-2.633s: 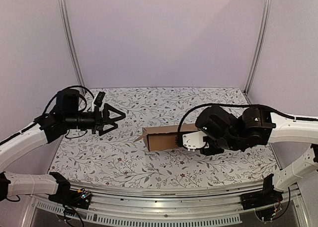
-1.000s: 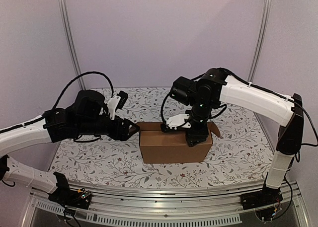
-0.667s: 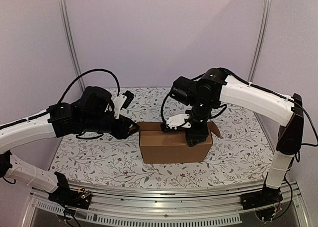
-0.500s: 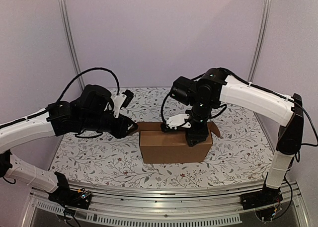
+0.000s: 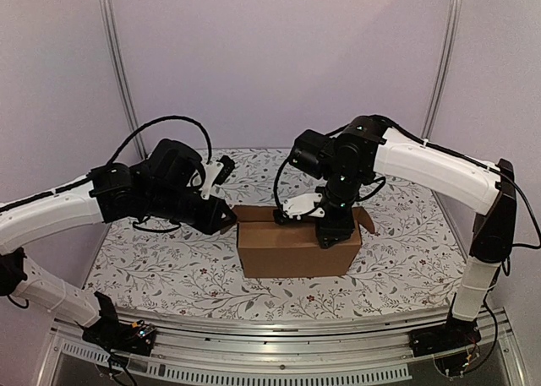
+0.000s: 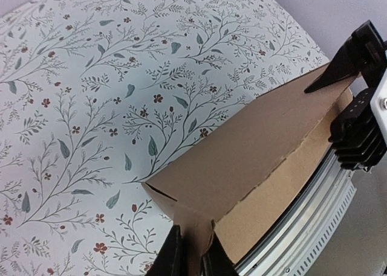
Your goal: Fold the paper box
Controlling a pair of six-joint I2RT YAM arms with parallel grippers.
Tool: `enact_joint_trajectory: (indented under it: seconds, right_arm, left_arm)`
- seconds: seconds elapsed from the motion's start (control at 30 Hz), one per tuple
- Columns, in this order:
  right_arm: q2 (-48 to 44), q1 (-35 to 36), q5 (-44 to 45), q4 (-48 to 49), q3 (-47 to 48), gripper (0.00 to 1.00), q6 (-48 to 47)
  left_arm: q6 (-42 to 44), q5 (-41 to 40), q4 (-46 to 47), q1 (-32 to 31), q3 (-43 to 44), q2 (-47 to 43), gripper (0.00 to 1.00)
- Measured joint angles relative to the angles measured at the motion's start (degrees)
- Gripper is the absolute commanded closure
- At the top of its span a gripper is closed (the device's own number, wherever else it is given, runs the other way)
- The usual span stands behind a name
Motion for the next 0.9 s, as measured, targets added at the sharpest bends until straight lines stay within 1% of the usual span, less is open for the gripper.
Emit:
enact_joint_trajectory:
  seconds: [0.23, 0.57, 0.9]
  right_arm:
    - [0.0, 0.0, 0.0, 0.0, 0.0, 0.5, 0.02]
    - [0.0, -0.04, -0.07, -0.04, -0.02, 0.5, 0.37]
    - [-0.02, -0.37, -0.22, -0.2, -0.09, 0.5, 0.5]
  left_arm:
    - [-3.48, 2.49, -1.11, -0.09, 1.6, 1.22, 0.88]
    - [-8.31, 2.45, -1.2, -0.09, 2.73, 2.49, 0.89]
    - [-10.29, 2.14, -3.17, -0.09, 5.38, 4.39, 0.89]
